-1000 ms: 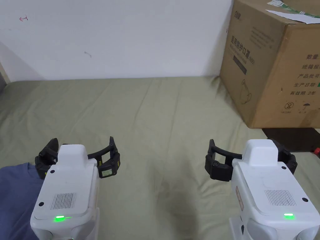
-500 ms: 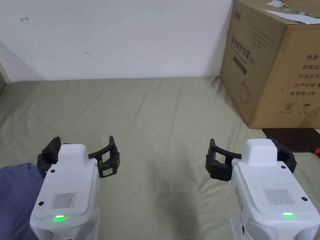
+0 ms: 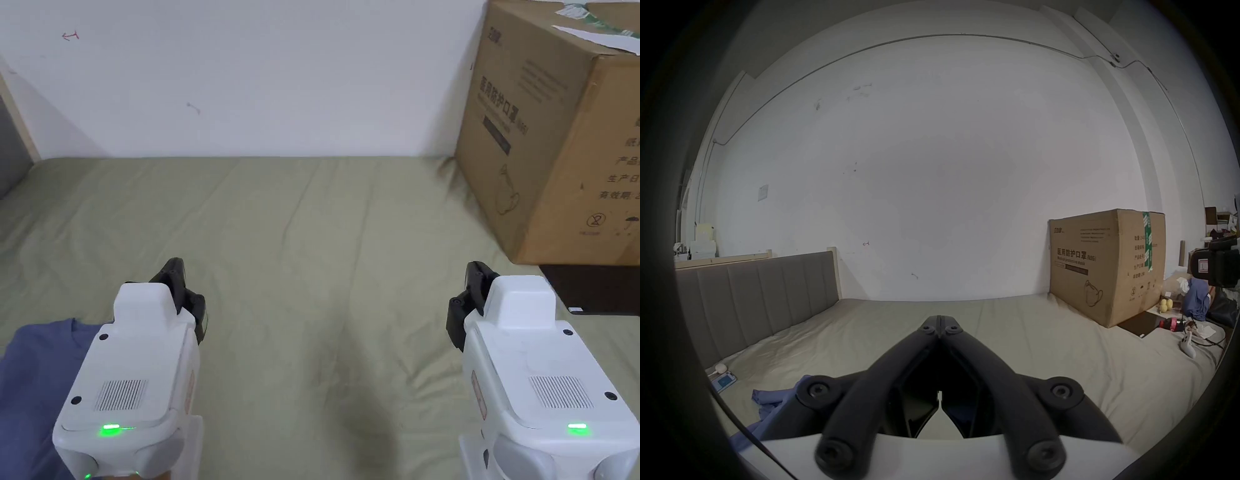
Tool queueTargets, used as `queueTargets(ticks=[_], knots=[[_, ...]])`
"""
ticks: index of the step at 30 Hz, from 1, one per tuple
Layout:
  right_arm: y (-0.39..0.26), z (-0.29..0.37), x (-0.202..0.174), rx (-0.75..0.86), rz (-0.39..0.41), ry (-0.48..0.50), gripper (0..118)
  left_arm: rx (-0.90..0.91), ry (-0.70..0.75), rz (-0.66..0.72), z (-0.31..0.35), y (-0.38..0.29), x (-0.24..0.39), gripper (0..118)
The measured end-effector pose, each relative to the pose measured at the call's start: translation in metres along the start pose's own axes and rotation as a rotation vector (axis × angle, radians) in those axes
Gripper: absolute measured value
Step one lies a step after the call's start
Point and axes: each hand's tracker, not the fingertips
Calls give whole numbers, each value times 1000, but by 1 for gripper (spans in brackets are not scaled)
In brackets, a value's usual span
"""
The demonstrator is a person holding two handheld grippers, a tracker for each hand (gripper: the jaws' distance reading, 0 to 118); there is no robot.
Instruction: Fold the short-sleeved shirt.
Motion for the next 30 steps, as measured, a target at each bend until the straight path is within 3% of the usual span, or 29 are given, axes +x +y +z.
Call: queueTargets(ticks=[6, 14, 19, 30], knots=[[6, -14, -44, 21, 16, 128, 0, -7, 135, -4, 17, -1, -51, 0], [15, -21, -139, 48, 13, 372, 0, -43, 369, 4, 67, -5, -148, 0], [16, -12, -186, 47, 1, 471, 0, -73, 469, -8, 101, -9, -192, 0], [7, -8, -224, 20, 2, 556, 0, -126, 538, -20, 126, -19, -225, 0]])
